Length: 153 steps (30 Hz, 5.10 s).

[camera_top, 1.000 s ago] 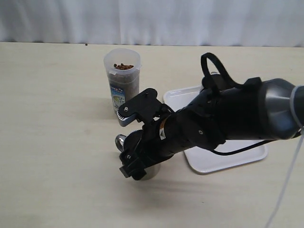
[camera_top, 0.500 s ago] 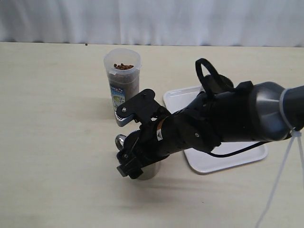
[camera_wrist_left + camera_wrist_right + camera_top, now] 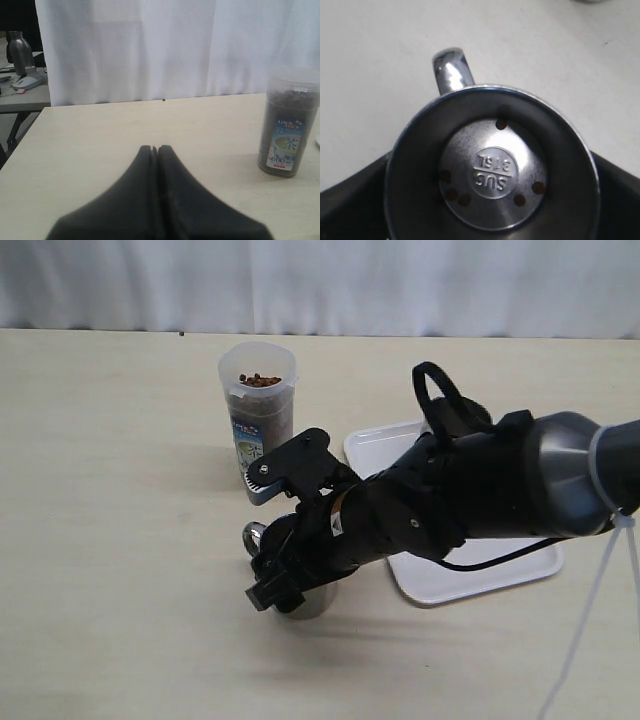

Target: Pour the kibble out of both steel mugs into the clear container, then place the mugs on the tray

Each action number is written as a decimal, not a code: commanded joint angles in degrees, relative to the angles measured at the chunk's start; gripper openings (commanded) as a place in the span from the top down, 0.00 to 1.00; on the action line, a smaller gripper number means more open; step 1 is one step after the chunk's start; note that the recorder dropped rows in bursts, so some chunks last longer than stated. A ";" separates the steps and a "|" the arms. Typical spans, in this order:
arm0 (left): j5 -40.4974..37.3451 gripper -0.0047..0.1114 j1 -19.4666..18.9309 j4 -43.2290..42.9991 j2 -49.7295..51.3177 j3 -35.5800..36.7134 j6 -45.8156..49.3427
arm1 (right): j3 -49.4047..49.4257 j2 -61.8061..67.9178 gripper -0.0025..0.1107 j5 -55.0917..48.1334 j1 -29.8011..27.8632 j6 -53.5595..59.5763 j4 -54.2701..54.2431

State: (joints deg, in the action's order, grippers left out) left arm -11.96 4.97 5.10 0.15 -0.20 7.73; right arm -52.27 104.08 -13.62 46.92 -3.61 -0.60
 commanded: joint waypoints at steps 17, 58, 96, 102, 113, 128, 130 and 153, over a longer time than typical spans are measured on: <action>0.74 0.96 0.33 -0.18 -0.15 0.20 -0.41 | 1.68 -20.14 0.94 -14.95 -11.07 -0.94 3.17; 0.74 0.96 0.33 -0.18 -0.15 0.20 -0.41 | 20.09 -47.66 0.26 -8.95 -21.41 -0.71 -2.18; 0.74 0.96 0.33 -0.18 -0.15 0.20 -0.41 | 52.27 -104.08 0.94 12.16 -54.77 -2.88 0.98; 0.74 0.96 0.33 -0.18 -0.15 0.20 -0.41 | 52.27 -104.08 0.94 0.61 -49.33 -2.88 2.92; 0.74 0.96 0.33 -0.18 -0.15 0.20 -0.41 | 52.27 -104.08 0.94 1.76 -48.78 -2.88 4.72; 0.74 0.96 0.33 -0.18 -0.15 0.20 -0.41 | 52.27 -104.08 0.94 1.65 -48.78 -2.88 2.76; 0.74 0.96 0.33 -0.18 -0.15 0.20 -0.41 | 52.27 -104.08 0.94 1.65 -48.78 -2.88 2.76; 0.74 0.96 0.33 -0.18 -0.15 0.20 -0.41 | 52.27 -104.08 0.94 1.65 -48.78 -2.88 2.76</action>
State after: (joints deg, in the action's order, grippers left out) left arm -11.96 4.97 5.10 0.15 -0.20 7.73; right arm -0.23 0.10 -12.42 -2.08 -6.59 2.44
